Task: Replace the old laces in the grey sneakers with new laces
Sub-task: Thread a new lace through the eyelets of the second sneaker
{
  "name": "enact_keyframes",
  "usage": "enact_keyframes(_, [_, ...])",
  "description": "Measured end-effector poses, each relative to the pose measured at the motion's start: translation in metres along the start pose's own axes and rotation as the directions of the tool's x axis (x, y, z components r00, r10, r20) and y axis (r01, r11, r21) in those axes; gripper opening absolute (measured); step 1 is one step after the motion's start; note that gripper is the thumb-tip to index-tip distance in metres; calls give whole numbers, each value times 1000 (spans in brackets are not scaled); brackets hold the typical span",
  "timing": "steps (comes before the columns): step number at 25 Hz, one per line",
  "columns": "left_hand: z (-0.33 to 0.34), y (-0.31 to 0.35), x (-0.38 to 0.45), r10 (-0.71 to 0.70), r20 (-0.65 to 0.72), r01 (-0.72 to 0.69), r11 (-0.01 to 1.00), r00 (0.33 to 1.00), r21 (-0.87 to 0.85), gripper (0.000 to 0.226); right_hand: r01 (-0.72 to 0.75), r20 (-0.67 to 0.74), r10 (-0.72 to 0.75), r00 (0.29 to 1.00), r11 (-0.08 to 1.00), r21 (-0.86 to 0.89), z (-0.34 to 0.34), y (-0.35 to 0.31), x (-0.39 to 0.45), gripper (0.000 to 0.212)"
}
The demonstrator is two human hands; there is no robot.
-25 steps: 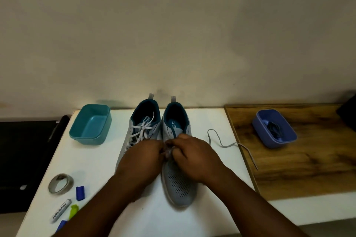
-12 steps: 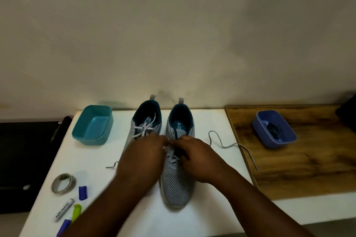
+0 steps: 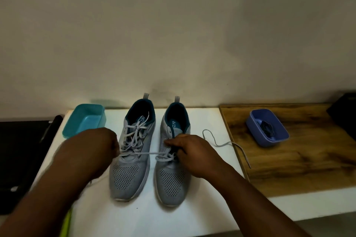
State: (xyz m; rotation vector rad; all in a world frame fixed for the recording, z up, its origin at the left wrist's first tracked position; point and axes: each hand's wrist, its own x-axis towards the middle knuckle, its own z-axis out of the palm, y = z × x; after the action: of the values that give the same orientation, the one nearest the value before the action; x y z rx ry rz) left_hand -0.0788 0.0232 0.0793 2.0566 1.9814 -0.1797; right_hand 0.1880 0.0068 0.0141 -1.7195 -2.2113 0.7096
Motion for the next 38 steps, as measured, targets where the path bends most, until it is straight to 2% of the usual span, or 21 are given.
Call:
enact_keyframes(1, [11, 13, -3, 87, -144, -71, 991, 986, 114, 12, 1, 2, -1, 1000, 1000, 2, 1, 0, 0, 47])
enact_keyframes(2, [22, 32, -8, 171, -220, -134, 975, 960, 175, 22, -1, 0, 1, 1000, 1000, 16, 1, -1, 0, 46])
enact_keyframes(3, [34, 49, -7, 245, -290, -218, 968, 925, 123, 28, -3, -5, 3, 1000, 999, 36, 0, 0, 1, 46])
enact_keyframes(4, [44, 63, -4, 293, -292, -293, 955, 911, 44, 30, 3, -15, -2, 1000, 999, 49, 0, 0, 1, 46])
enact_keyframes(6, [63, 84, 5, 325, -172, -347, 930, 930, -120, 27, 18, -18, -17, 1000, 999, 42, 0, 1, 0, 50])
enact_keyframes(8, [68, 81, 12, 297, -87, -309, 926, 951, -216, 19, 20, 3, -20, 1000, 1000, 18, 1, 2, 0, 52])
enact_keyframes(9, [61, 72, 13, 255, -86, -268, 930, 963, -250, 14, 20, 8, -20, 1000, 1000, 2, 0, 3, 1, 53])
enact_keyframes(12, [20, 28, 12, 127, -83, -141, 969, 988, -203, 20, 28, 10, -27, 1000, 999, -42, 1, 5, 3, 52])
enact_keyframes(15, [-12, -9, 4, -16, 47, 25, 981, 999, -194, 17, 48, 9, -48, 999, 998, -45, 4, 5, 3, 51])
enact_keyframes(16, [-11, -8, 1, -32, 40, 37, 991, 999, -126, 13, 50, -2, -50, 999, 998, -49, 5, 6, 3, 50])
enact_keyframes(18, [11, 10, -4, 92, -159, -77, 992, 983, 97, 10, 29, -32, -30, 999, 999, -35, 6, 7, 3, 48])
enact_keyframes(19, [23, 26, -4, 169, -241, -138, 980, 956, 143, 16, 15, -43, -16, 999, 1000, -15, 6, 7, 4, 48])
enact_keyframes(21, [43, 59, -1, 276, -315, -276, 960, 908, 46, 28, 14, -24, -14, 1000, 1000, 11, 4, 7, 2, 48])
enact_keyframes(23, [59, 82, 6, 336, -271, -372, 924, 902, -93, 28, 45, 43, -45, 998, 999, 2, 3, 6, 1, 47])
enact_keyframes(27, [69, 74, 18, 312, -118, -334, 891, 943, -308, 19, 65, 117, -55, 992, 994, -88, 0, -1, 1, 47])
enact_keyframes(30, [58, 64, 18, 242, -97, -260, 921, 965, -290, 8, 63, 99, -44, 994, 980, -190, 1, -6, 2, 47])
enact_keyframes(32, [52, 54, 18, 178, -116, -201, 951, 977, -234, 11, 17, 66, -5, 998, 984, -176, 1, -7, 3, 46])
enact_keyframes(33, [49, 48, 17, 161, -93, -178, 962, 983, -208, 16, 2, 43, 5, 999, 986, -168, 1, -6, 3, 46])
enact_keyframes(36, [40, 39, 7, 194, 86, -177, 968, 977, -177, 17, 5, 9, -4, 1000, 987, -161, 5, -5, 1, 45])
enact_keyframes(38, [36, 43, 1, 228, 125, -209, 967, 966, -146, 19, 18, 4, -18, 1000, 985, -170, 6, -3, 2, 44])
